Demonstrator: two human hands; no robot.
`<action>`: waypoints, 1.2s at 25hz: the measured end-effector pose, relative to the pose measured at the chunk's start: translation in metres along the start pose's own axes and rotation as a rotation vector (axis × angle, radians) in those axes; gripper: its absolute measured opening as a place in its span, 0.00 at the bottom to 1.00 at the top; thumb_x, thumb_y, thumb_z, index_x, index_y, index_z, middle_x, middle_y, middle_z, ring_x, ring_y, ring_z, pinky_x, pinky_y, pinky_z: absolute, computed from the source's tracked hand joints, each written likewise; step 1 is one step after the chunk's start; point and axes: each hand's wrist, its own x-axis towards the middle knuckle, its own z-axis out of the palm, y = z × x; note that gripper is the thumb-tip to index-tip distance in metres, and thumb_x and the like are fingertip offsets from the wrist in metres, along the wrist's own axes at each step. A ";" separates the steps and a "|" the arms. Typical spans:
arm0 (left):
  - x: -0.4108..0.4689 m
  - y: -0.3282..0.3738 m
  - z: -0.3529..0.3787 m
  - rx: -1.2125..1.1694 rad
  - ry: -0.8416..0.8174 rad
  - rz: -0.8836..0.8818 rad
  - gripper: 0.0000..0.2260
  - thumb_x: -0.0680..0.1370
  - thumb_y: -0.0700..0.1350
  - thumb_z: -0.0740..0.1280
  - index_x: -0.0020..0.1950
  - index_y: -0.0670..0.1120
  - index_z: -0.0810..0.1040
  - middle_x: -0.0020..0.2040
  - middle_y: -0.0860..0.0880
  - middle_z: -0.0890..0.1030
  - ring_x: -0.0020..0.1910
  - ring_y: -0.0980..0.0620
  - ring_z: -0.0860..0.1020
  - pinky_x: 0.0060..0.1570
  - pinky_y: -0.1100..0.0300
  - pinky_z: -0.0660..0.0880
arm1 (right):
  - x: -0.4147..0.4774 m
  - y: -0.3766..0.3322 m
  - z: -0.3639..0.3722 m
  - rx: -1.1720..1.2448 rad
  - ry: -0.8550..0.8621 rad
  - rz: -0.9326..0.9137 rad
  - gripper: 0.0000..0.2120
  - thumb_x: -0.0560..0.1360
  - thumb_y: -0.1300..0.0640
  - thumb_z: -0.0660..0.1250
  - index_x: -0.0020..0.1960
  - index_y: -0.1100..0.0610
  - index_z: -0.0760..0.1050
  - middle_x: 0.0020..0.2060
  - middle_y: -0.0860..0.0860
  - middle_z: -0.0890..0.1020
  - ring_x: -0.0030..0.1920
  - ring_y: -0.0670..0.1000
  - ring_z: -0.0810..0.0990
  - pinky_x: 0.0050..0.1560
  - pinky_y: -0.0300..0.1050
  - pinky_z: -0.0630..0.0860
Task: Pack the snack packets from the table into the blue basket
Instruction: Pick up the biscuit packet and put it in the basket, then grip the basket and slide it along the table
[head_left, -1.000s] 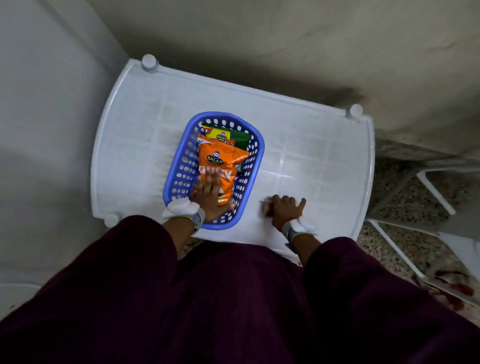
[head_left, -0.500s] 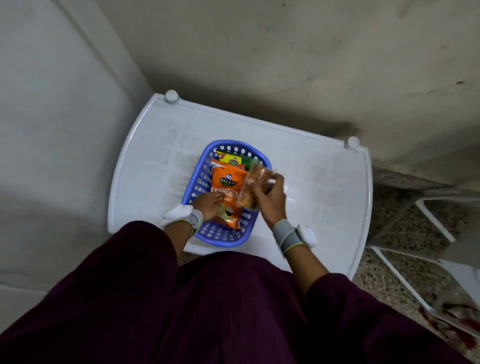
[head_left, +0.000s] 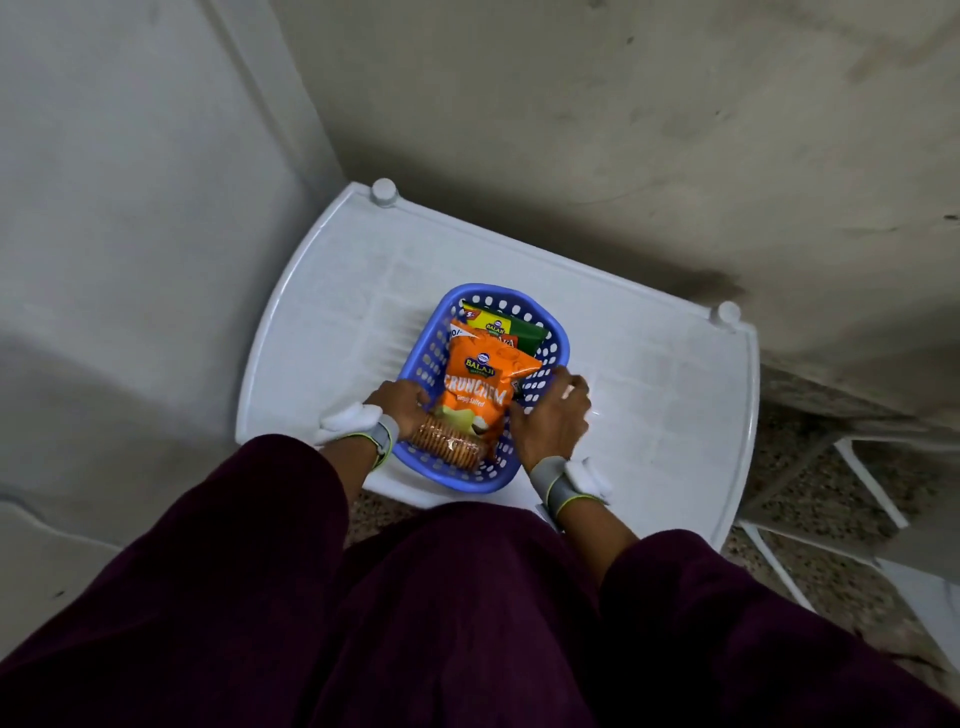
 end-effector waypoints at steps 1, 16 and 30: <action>0.000 0.002 0.000 0.027 0.000 0.004 0.14 0.75 0.41 0.64 0.60 0.45 0.79 0.65 0.40 0.77 0.62 0.39 0.77 0.61 0.54 0.74 | 0.001 0.001 0.000 0.113 -0.064 0.207 0.36 0.67 0.57 0.71 0.70 0.60 0.58 0.69 0.62 0.64 0.67 0.64 0.66 0.62 0.62 0.69; 0.027 -0.042 -0.113 -0.204 0.241 -0.028 0.12 0.76 0.43 0.62 0.56 0.42 0.80 0.60 0.37 0.80 0.59 0.37 0.77 0.57 0.50 0.75 | 0.039 -0.135 0.042 0.540 -0.491 0.300 0.17 0.65 0.74 0.60 0.49 0.59 0.72 0.53 0.66 0.79 0.46 0.64 0.77 0.46 0.65 0.79; 0.000 -0.076 -0.150 -0.273 0.330 -0.021 0.12 0.76 0.40 0.62 0.56 0.43 0.80 0.58 0.38 0.82 0.60 0.40 0.78 0.60 0.53 0.74 | 0.058 -0.185 0.065 0.436 -0.560 0.294 0.13 0.70 0.69 0.65 0.53 0.66 0.70 0.36 0.60 0.76 0.36 0.58 0.76 0.48 0.53 0.76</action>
